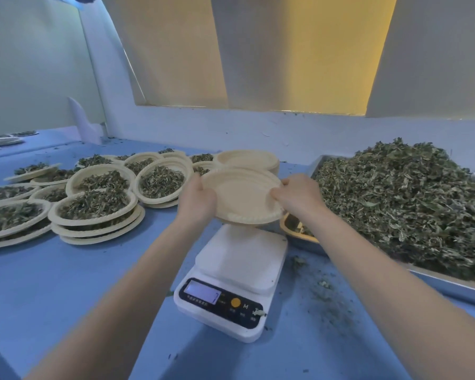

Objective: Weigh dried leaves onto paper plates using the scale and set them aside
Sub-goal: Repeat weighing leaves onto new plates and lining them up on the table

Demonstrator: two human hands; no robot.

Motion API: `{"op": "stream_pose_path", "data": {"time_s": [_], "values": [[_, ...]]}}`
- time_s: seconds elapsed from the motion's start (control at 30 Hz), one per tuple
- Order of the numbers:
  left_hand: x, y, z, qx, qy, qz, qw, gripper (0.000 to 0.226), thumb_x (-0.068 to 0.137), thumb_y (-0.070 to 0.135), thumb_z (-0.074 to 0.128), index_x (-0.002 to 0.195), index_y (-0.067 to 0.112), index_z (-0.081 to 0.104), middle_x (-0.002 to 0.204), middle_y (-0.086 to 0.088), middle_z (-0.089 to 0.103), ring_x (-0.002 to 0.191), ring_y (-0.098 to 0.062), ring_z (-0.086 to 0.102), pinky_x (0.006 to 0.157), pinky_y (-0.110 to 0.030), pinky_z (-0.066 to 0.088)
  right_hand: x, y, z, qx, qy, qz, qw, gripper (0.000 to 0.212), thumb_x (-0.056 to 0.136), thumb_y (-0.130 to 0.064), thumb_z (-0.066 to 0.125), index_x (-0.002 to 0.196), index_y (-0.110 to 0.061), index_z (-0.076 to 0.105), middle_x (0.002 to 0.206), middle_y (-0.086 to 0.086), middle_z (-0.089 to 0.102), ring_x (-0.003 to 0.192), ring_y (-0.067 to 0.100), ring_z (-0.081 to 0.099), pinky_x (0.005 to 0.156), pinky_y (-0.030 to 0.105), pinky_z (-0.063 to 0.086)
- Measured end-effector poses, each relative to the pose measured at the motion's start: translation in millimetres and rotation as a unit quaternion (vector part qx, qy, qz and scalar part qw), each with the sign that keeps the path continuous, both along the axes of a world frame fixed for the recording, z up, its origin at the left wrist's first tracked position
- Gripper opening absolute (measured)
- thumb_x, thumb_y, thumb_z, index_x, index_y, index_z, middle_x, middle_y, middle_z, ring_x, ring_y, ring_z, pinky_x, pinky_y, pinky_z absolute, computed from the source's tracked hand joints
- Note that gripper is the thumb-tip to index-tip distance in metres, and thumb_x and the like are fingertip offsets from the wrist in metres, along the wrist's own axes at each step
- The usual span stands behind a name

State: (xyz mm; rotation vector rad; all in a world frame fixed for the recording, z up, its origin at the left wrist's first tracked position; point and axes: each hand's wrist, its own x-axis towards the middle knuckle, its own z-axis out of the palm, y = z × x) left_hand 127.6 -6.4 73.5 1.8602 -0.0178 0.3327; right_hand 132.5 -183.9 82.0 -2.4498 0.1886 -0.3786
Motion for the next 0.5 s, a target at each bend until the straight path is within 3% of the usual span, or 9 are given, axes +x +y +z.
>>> {"op": "stream_pose_path", "data": {"time_s": [0.07,0.13,0.17,0.23,0.3,0.33,0.4,0.5], "values": [[19,-2,15,-0.009,0.004,0.014,1.0,0.023,0.081,-0.008,0.031,0.079,0.013,0.04,0.081,-0.004,0.041,0.079,-0.02,0.038,0.063,-0.029,0.035,13,2,18,0.034,-0.021,0.018,0.999,0.016,0.084,-0.008,0.05,0.074,0.002,0.057,0.077,0.015,0.062,0.056,0.022,0.043,0.043,0.02,0.033],[41,-6,29,-0.006,0.013,0.023,1.0,0.022,0.085,-0.004,0.03,0.08,0.015,0.04,0.084,-0.004,0.041,0.079,-0.021,0.04,0.062,-0.028,0.036,29,6,32,0.083,-0.054,0.029,0.995,0.023,0.085,-0.006,0.049,0.093,0.012,0.06,0.112,0.023,0.062,0.067,0.031,0.053,0.056,0.03,0.042],[52,-8,35,-0.005,0.018,0.025,0.999,0.024,0.087,-0.003,0.029,0.082,0.017,0.042,0.085,-0.002,0.041,0.079,-0.021,0.041,0.063,-0.027,0.036,37,8,37,0.097,-0.066,0.028,0.993,0.027,0.086,-0.007,0.049,0.103,0.012,0.06,0.117,0.02,0.06,0.076,0.037,0.058,0.062,0.036,0.047],[75,-13,44,0.005,0.026,0.031,0.999,0.031,0.091,0.0,0.029,0.111,0.01,0.051,0.099,-0.005,0.045,0.08,-0.021,0.042,0.068,-0.028,0.036,55,11,44,0.119,-0.082,0.024,0.989,0.026,0.087,-0.007,0.045,0.108,0.003,0.059,0.109,0.007,0.059,0.088,0.032,0.059,0.072,0.029,0.051],[97,-18,47,0.021,0.046,0.033,0.998,0.045,0.092,0.001,0.029,0.137,0.003,0.038,0.114,-0.009,0.043,0.085,-0.022,0.043,0.071,-0.028,0.034,74,10,45,0.145,-0.075,0.012,0.986,0.037,0.09,-0.005,0.041,0.125,0.0,0.051,0.124,0.009,0.053,0.107,0.027,0.055,0.084,0.035,0.049],[108,-20,48,0.036,0.057,0.034,0.997,0.047,0.092,0.002,0.029,0.139,0.003,0.035,0.123,-0.011,0.043,0.094,-0.025,0.045,0.074,-0.03,0.034,83,8,44,0.156,-0.067,0.008,0.986,0.042,0.09,-0.004,0.039,0.131,0.0,0.046,0.132,0.011,0.049,0.108,0.027,0.054,0.08,0.037,0.048],[127,-25,46,0.058,0.074,0.033,0.995,0.048,0.091,0.003,0.029,0.138,0.003,0.037,0.137,-0.016,0.04,0.115,-0.031,0.044,0.082,-0.033,0.035,99,2,40,0.168,-0.052,0.009,0.984,0.048,0.091,-0.002,0.036,0.139,-0.004,0.039,0.139,0.01,0.044,0.093,0.022,0.056,0.063,0.028,0.043],[146,-34,46,0.061,0.076,0.031,0.995,0.046,0.091,0.002,0.028,0.136,0.001,0.038,0.142,-0.015,0.038,0.123,-0.029,0.04,0.085,-0.032,0.032,118,-5,35,0.196,-0.047,0.0,0.98,0.056,0.092,-0.003,0.035,0.147,-0.011,0.029,0.147,0.007,0.037,0.072,0.007,0.049,0.052,0.019,0.038]]}}
